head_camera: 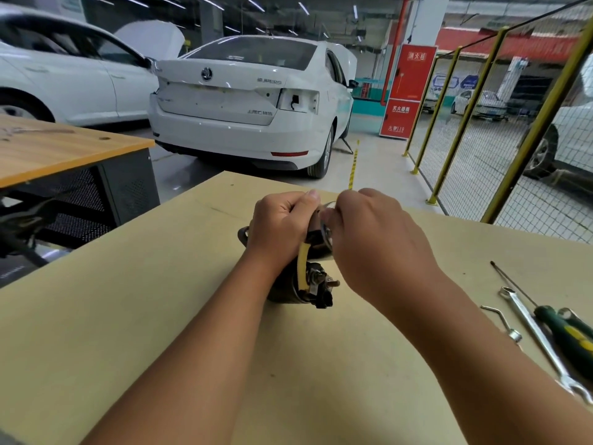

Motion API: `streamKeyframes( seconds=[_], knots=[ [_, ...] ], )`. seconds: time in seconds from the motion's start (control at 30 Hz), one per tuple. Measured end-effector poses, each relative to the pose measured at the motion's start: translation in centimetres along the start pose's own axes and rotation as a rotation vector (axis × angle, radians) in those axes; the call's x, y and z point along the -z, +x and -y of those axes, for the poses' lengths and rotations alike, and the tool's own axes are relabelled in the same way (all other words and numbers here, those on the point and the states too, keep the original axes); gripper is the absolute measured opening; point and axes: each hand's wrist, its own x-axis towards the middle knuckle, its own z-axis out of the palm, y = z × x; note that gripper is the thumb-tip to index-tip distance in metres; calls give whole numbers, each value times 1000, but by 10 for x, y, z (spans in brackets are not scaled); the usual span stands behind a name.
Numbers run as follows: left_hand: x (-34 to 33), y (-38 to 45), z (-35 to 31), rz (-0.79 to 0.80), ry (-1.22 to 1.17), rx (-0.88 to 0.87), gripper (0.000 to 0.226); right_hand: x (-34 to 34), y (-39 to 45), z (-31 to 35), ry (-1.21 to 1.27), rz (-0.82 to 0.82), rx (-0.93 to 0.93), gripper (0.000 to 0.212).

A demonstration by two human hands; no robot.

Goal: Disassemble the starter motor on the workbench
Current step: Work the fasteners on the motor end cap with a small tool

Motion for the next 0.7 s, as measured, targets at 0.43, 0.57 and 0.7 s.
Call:
streamKeyframes(
  seconds=[0.43, 0.57, 0.7],
  knots=[
    [-1, 0, -1, -8, -14, -10, 54, -2, -1, -4, 121, -34, 7, 22],
    [0, -1, 1, -16, -10, -10, 53, -1, -3, -6, 343, -143, 111, 7],
    [-1, 0, 3, 3, -3, 8, 48, -11, -4, -10, 288, -216, 22, 31]
  ],
)
